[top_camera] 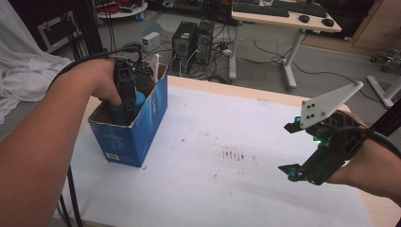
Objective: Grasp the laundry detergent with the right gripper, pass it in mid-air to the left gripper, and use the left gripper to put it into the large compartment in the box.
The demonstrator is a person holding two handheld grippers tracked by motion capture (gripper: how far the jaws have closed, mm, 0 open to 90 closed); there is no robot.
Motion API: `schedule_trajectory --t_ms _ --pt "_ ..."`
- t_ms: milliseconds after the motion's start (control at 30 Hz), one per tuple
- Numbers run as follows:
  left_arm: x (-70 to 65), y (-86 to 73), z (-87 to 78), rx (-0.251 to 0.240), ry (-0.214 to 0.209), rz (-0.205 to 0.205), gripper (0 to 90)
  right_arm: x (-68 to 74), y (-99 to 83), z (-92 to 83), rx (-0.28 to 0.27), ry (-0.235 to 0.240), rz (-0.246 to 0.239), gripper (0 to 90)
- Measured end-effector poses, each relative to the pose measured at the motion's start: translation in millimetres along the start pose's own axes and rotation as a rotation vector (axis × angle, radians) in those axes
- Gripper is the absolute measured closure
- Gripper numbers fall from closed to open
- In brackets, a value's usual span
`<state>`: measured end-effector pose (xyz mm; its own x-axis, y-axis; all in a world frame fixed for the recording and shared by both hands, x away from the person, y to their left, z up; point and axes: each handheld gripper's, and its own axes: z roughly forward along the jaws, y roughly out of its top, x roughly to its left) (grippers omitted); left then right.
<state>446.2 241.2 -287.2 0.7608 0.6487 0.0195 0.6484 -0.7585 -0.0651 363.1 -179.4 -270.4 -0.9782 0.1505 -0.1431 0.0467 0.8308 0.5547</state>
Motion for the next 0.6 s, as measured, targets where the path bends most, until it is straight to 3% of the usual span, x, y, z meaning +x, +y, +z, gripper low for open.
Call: schedule_trajectory --t_ms 367,600 --pt "2.6 -4.8 -10.2 -0.034 -0.001 -0.033 28.2 0.1 -1.6 6.2 0.006 0.012 -0.002 0.9" --pt "2.3 -10.7 -27.0 -0.034 0.002 -0.059 24.8 -1.1 -3.5 5.2 0.007 0.014 0.003 0.8"
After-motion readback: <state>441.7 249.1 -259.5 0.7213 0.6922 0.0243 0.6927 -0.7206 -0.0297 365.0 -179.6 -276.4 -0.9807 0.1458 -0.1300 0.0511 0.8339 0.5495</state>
